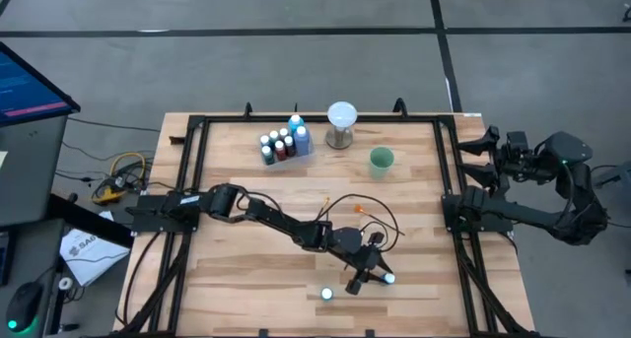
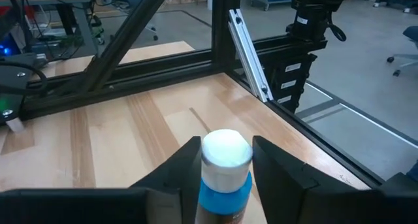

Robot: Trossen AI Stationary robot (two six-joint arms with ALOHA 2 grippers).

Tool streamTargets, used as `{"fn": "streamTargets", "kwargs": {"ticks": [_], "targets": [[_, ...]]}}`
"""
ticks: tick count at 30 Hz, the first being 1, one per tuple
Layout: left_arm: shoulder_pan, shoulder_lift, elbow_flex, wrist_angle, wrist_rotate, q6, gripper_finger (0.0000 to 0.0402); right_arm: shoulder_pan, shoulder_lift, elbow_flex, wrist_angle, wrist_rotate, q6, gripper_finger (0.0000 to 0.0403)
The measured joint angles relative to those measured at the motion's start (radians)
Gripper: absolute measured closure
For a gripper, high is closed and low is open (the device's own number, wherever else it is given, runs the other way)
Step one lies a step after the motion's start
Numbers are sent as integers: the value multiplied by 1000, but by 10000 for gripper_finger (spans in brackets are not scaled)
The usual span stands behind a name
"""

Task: Pick & Place Paint Supplies
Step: Put the small blue paint bottle into the transparent bin

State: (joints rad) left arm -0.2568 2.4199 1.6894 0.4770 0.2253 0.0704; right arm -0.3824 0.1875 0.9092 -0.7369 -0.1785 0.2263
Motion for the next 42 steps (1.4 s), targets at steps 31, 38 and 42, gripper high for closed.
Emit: {"fn": "streamTargets", "kwargs": {"ticks": [31, 38, 42], "targets": [[208, -715, -598, -96, -334, -24, 294, 0, 53, 0, -92, 49, 36, 117], [284, -1055, -966, 36, -641, -26, 294, 0, 53, 0, -92, 49, 36, 117], [338, -1150, -1101, 165, -728, -22, 294, 0, 53, 0, -92, 49, 34, 117]]}}
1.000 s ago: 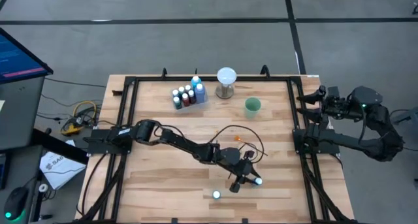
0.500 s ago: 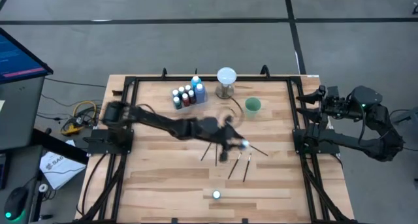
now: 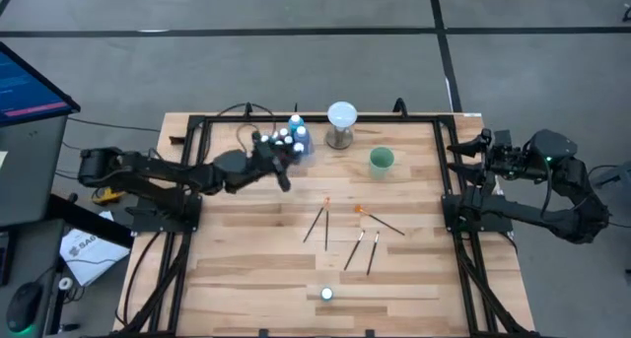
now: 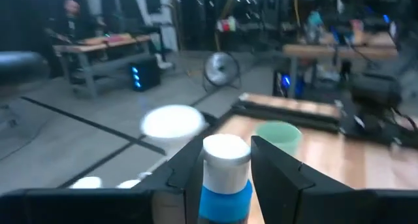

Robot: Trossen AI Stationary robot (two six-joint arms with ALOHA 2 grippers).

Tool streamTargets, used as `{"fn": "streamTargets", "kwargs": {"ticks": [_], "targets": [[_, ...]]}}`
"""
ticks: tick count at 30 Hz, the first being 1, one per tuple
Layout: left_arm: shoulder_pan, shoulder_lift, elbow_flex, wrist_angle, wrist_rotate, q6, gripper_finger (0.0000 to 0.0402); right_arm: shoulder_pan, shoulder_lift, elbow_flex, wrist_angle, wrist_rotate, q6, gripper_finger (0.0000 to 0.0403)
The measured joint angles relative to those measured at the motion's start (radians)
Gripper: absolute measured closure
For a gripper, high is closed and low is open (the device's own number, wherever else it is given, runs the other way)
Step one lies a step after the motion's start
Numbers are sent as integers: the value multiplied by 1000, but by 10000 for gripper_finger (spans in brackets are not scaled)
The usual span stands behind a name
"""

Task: Pick & Place Paint Supplies
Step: Put the small blue paint bottle into the transparent bin, then put the small light green paint bottle into the transparent bin

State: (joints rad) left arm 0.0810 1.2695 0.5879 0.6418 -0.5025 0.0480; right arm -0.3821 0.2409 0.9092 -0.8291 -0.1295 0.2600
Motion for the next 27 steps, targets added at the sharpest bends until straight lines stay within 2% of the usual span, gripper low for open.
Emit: {"fn": "streamTargets", "kwargs": {"ticks": [3, 6, 12, 21, 27], "targets": [[38, 1, -48, 86, -5, -5, 294, 0, 0, 0, 0, 0, 0, 117], [65, 34, -56, 104, -4, -1, 294, 0, 0, 0, 0, 0, 0, 117], [116, 153, -56, 212, 2, 20, 294, 0, 0, 0, -1, 0, 0, 117], [191, 272, -56, 288, 23, 15, 294, 0, 0, 0, -1, -1, -5, 117], [200, 333, -56, 313, 41, -7, 294, 0, 0, 0, -2, -1, -8, 117]]}}
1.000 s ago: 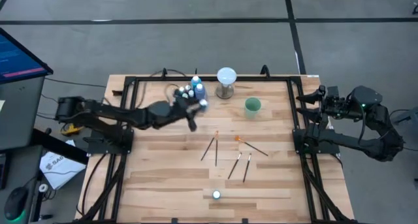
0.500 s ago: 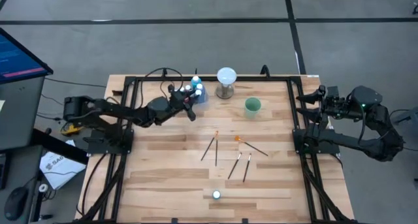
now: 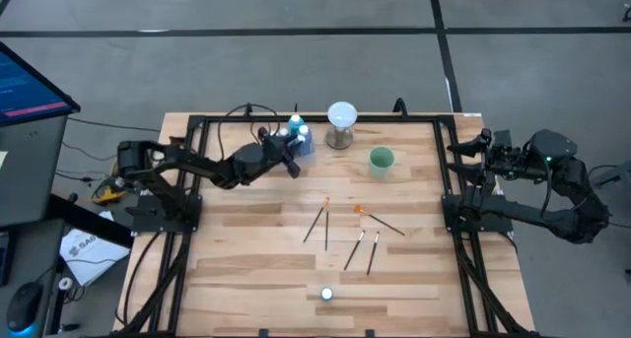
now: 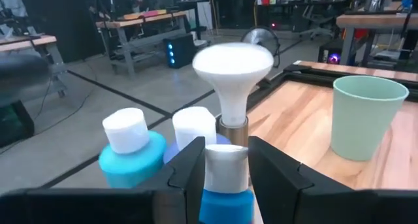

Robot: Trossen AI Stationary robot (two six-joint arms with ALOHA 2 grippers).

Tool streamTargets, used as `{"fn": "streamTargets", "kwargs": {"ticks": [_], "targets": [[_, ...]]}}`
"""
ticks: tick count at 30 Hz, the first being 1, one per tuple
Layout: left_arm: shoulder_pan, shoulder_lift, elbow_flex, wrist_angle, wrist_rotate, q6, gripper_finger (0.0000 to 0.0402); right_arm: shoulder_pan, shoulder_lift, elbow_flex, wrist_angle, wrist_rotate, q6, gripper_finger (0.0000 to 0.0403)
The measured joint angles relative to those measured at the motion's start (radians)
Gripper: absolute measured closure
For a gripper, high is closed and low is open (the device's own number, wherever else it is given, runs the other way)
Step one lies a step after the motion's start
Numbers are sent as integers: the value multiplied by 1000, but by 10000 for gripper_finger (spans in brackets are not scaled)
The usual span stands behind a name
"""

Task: Pick & Place Paint Supplies
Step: Put the small light green paint bottle into the transparent bin

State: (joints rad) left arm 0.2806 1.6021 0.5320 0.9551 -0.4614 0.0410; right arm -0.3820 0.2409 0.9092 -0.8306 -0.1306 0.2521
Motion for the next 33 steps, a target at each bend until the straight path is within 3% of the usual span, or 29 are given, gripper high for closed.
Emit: {"fn": "streamTargets", "kwargs": {"ticks": [13, 21, 25, 30, 33], "targets": [[-20, -16, -91, 24, 3, -78, 339, 0, 0, 0, -11, 0, 0, 117], [-127, -233, -135, -4, 61, -23, 309, -2, 1, -1, -66, 1, 3, 117], [-204, -386, -133, -226, 38, -27, 263, -3, 1, -1, -71, 41, 28, 117], [-235, -496, -18, -806, 14, -135, 210, -3, 42, -1, -83, 85, 37, 117], [-217, -503, 83, -1027, 10, -174, 203, -6, 90, 0, -78, 107, 31, 117]]}}
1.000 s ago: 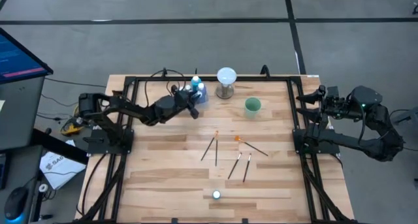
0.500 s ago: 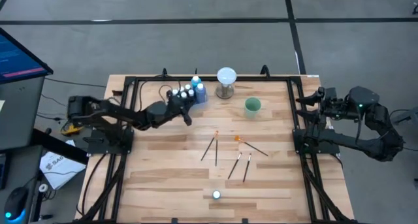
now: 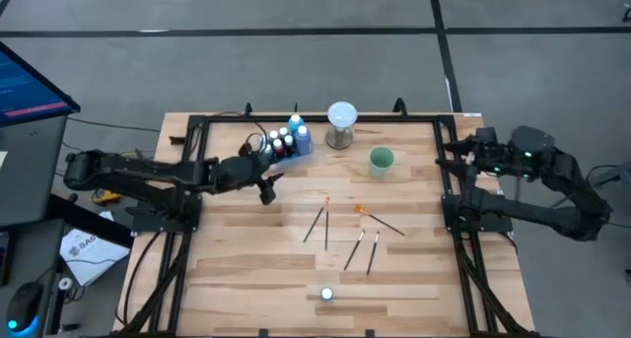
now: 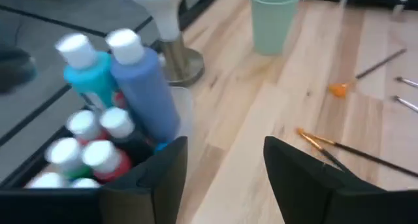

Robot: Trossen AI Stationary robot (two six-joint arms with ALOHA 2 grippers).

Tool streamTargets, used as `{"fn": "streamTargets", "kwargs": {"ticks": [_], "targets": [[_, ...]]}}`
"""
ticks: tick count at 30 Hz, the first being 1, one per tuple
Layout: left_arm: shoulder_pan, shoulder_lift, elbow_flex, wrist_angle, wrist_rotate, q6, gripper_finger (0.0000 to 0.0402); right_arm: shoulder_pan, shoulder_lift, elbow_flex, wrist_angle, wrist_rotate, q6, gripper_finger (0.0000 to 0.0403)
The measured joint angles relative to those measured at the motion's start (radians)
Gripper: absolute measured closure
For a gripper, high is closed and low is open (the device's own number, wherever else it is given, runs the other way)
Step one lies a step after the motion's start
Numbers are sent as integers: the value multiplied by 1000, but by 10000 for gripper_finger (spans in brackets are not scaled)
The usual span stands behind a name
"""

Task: Pick & Place Paint Supplies
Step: Put the small light green paint bottle into the transparent bin

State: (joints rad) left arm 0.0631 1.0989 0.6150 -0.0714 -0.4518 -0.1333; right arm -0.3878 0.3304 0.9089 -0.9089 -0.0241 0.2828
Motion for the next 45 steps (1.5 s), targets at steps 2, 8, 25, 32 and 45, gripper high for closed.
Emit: {"fn": "streamTargets", "kwargs": {"ticks": [2, 8, 25, 32, 45], "targets": [[9, -1, 52, -63, -4, -13, 207, 0, 46, 0, -1, 3, -5, 117], [-11, -59, 102, -24, 88, -39, 226, 29, 231, 0, -24, -24, -44, 117], [-165, -473, 60, -4, 119, 24, 252, 718, 941, 1, 586, -27, 156, 117], [-191, -550, 60, -12, 170, 24, 235, 867, 1224, 107, 655, 61, 216, 117], [-197, -590, 60, -19, 279, 24, 226, 916, 1584, 409, 608, 57, 85, 117]]}}
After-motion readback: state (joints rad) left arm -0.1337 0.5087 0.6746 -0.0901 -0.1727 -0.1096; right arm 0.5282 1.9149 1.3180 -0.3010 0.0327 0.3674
